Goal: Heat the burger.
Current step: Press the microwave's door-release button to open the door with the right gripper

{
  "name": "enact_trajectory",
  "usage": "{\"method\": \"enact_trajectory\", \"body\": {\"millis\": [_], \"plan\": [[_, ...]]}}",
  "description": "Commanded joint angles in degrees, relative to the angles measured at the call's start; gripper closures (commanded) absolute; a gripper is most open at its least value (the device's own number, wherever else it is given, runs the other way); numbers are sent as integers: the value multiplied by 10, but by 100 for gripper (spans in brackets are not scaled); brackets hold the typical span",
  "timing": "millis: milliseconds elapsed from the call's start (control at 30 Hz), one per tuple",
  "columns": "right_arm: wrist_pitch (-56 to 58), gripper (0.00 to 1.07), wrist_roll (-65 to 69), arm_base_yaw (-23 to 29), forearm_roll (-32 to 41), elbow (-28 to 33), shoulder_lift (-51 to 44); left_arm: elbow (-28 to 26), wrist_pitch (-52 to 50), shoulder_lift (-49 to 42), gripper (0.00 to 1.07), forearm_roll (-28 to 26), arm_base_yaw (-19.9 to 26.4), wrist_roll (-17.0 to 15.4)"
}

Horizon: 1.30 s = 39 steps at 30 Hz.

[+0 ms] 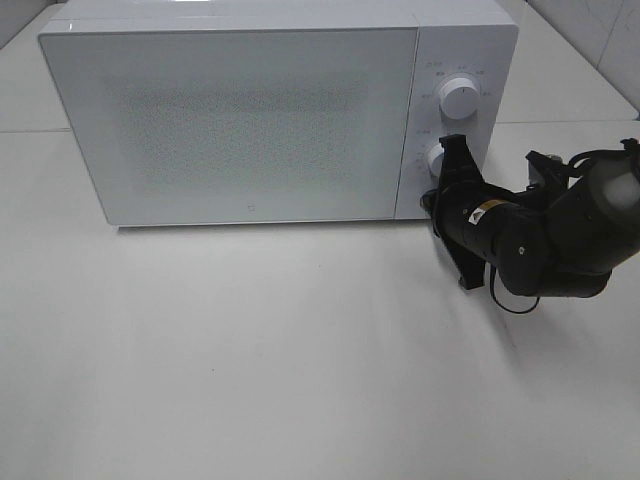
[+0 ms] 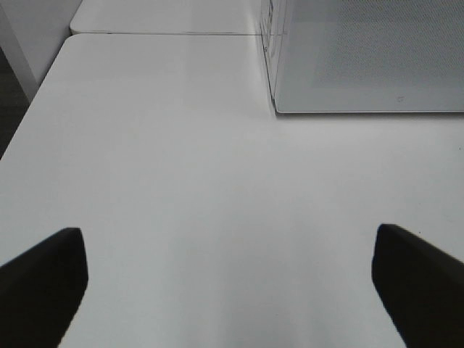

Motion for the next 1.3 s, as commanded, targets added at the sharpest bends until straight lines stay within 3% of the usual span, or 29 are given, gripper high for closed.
{"method": "enact_trajectory", "body": {"millis": [33,933,1300], "plan": [[-83,107,-10,-4,7,-22,-7,-1,-1,-2,6,1,2,-3],[-101,107,-10,-17,19,-91,11,-1,-1,-2,6,1,2,-3],[-77,107,1,-16,19,-64,2,-1,-1,-2,6,1,2,-3]]}}
